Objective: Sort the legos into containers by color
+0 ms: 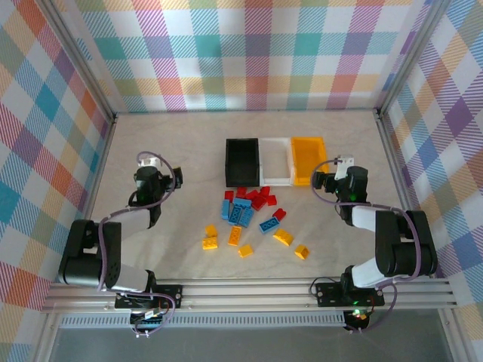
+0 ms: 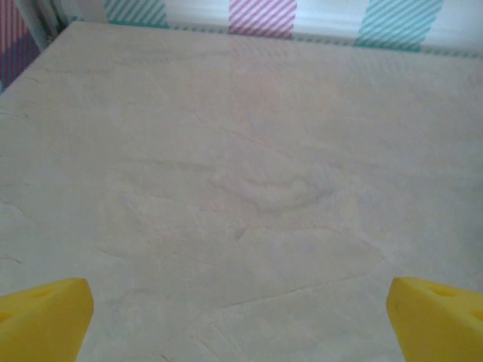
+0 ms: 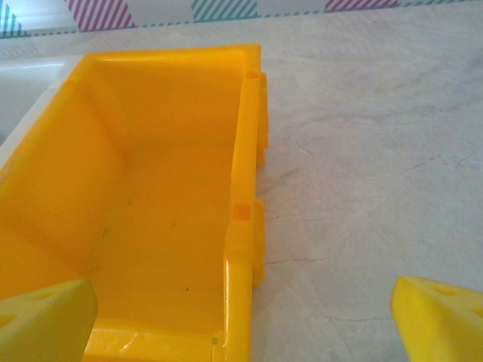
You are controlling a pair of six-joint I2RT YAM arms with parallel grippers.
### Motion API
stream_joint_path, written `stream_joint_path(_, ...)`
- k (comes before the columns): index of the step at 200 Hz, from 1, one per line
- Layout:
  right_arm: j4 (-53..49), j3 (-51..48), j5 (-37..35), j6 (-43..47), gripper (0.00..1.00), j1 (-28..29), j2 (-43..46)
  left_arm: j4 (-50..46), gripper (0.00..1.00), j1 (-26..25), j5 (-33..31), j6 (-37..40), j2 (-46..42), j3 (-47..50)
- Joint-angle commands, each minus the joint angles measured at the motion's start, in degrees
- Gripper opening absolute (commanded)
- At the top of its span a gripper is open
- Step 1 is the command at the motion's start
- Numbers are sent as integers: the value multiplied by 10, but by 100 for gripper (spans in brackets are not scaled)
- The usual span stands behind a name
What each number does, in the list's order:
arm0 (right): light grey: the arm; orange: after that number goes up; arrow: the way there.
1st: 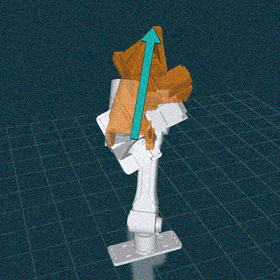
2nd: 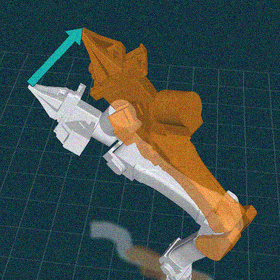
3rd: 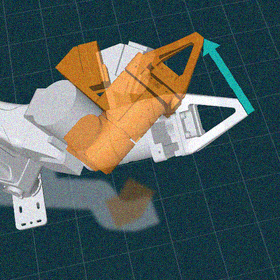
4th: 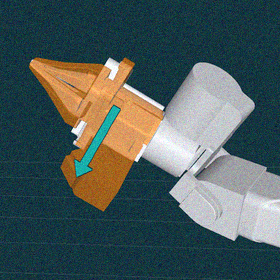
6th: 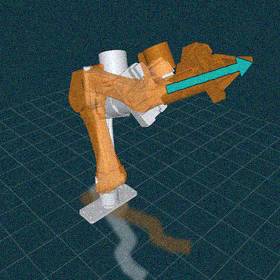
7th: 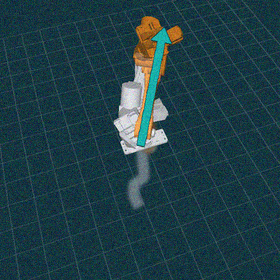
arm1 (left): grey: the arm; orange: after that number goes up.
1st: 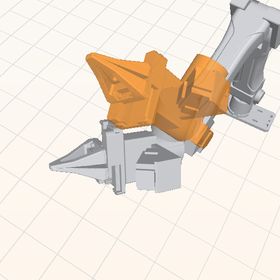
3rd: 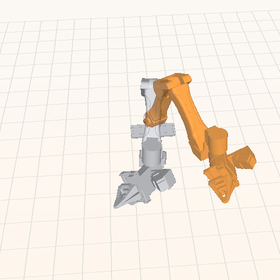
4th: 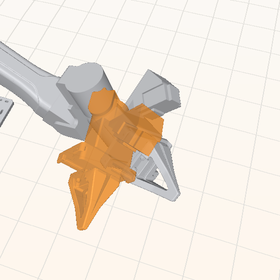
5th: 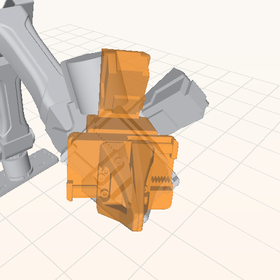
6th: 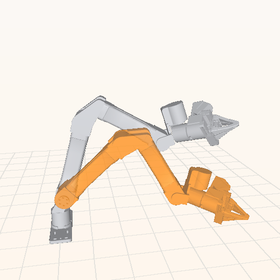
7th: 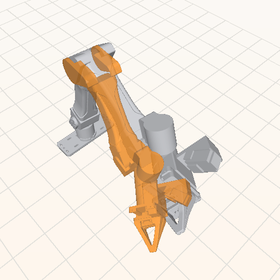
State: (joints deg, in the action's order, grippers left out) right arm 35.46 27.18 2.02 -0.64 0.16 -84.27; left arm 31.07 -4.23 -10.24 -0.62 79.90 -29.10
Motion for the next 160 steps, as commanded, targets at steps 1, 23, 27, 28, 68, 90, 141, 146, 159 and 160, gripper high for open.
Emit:
stream_joint_path(1, -72, 37, -1, -15, 100, -2, 19, -53, 100, 3, -17, -29, -26, -3)
stream_joint_path(23, -153, 83, 51, -7, 100, 1, 10, -95, 100, 4, -27, -68, -54, -9)
stream_joint_path(27, -160, 86, 51, 2, 100, 6, 13, -105, 100, 3, -29, -74, -60, -12)
stream_joint_path(28, -161, 87, 49, 4, 100, 8, 13, -107, 100, 4, -29, -76, -62, -13)
stream_joint_path(68, -190, 99, 31, -3, 100, 26, 67, -157, 100, 2, -25, -111, -114, -20)
stream_joint_path(90, -213, 104, 50, -37, 100, 33, 98, -199, 100, 2, -30, -127, -140, -30)
stream_joint_path(141, -367, 176, 94, -115, 100, 63, 141, -319, 100, 0, -2, -234, -172, -90)
stream_joint_path(146, -384, 183, 100, -124, 100, 67, 144, -332, 100, -1, 3, -243, -172, -99)
stream_joint_path(159, -424, 196, 119, -141, 100, 82, 152, -362, 100, -10, 15, -258, -171, -120)
stream_joint_path(160, -428, 197, 119, -141, 100, 84, 153, -363, 100, -11, 16, -259, -171, -121)
